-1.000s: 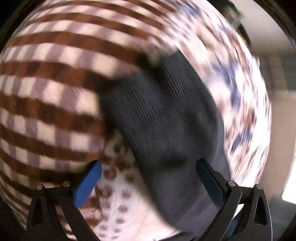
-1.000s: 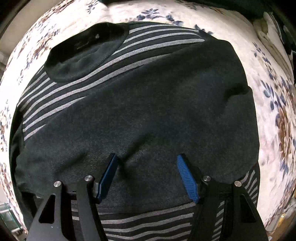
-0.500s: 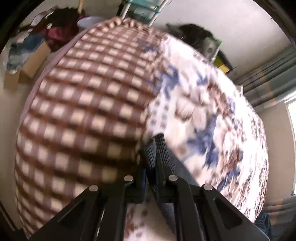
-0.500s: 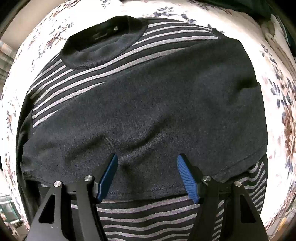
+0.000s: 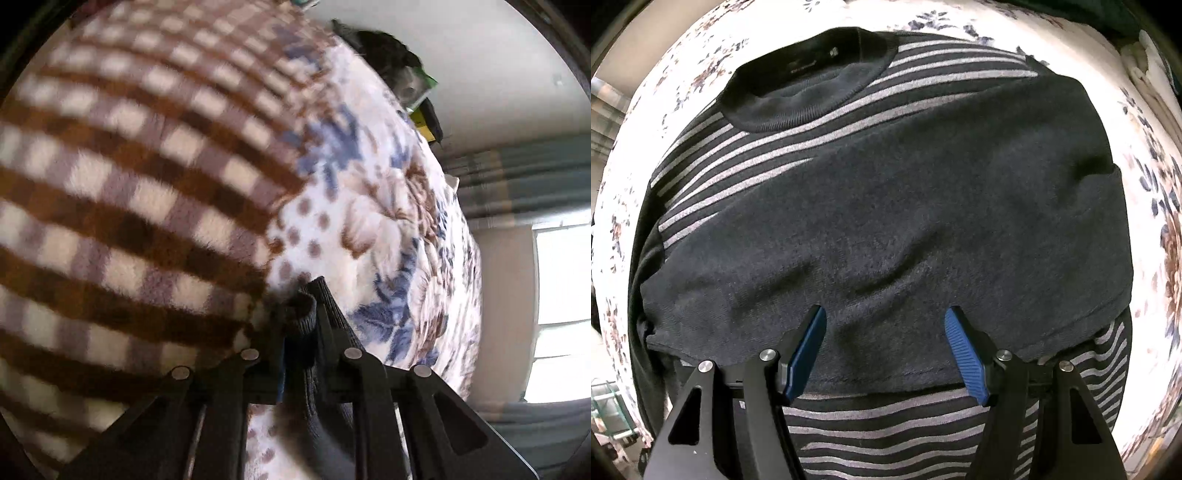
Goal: Fold small clothes
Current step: 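Grasp the other sleeve cuff with the left tool, then fold the held sleeve across the sweater body with the left tool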
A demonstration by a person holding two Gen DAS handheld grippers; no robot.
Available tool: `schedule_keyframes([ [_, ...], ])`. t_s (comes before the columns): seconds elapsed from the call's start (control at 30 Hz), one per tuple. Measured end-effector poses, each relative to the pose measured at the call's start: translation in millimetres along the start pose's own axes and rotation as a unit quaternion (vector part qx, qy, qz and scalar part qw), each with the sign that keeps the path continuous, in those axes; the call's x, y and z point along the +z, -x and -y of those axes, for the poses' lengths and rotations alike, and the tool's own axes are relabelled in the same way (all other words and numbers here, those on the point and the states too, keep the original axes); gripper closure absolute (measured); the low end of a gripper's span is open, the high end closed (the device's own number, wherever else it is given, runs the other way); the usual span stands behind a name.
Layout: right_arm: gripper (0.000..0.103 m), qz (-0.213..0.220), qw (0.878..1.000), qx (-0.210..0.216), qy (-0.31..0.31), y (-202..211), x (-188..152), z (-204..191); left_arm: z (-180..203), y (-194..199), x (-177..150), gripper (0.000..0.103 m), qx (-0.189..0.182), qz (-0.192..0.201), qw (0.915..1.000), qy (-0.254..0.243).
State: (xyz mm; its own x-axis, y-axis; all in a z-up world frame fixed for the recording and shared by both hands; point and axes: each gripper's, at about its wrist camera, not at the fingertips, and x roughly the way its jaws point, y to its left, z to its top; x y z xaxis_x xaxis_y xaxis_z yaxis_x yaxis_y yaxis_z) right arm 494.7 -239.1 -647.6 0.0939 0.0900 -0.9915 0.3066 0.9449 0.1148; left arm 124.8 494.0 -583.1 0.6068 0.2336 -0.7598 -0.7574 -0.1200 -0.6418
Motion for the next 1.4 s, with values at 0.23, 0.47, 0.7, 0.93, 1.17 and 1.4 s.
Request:
schedule_keyframes([
  [0.23, 0.034, -0.005, 1.000, -0.003, 0.012, 2.0, -3.7, -11.4, 75.7, 51.9, 13.8, 0.023, 0.071, 0.038, 0.9796, -0.184],
  [0.47, 0.034, -0.010, 1.000, -0.010, 0.013, -3.7, -1.8, -23.7, 81.9, -40.6, 20.1, 0.021, 0.165, -0.111, 0.9357, -0.292],
  [0.7, 0.034, -0.012, 1.000, -0.014, 0.009, -9.2, -6.2, -31.5, 84.8, -55.4, -5.3, 0.098, 0.189, -0.051, 0.9153, -0.352],
  [0.93, 0.034, -0.013, 1.000, -0.013, 0.009, -8.0, -1.7, -33.1, 107.4, -37.1, 15.2, 0.099, 0.151, 0.022, 0.9210, -0.358],
  [1.17, 0.034, -0.009, 1.000, 0.017, 0.020, 12.8, -0.5, -55.5, 119.5, -56.0, 49.5, 0.099, 0.156, -0.019, 0.9348, -0.319],
  [1.4, 0.034, -0.100, 0.971, 0.215, 0.007, 3.7, -17.9, -139.4, 73.3, -10.5, 43.4, 0.072, 0.128, -0.057, 0.9678, -0.209],
])
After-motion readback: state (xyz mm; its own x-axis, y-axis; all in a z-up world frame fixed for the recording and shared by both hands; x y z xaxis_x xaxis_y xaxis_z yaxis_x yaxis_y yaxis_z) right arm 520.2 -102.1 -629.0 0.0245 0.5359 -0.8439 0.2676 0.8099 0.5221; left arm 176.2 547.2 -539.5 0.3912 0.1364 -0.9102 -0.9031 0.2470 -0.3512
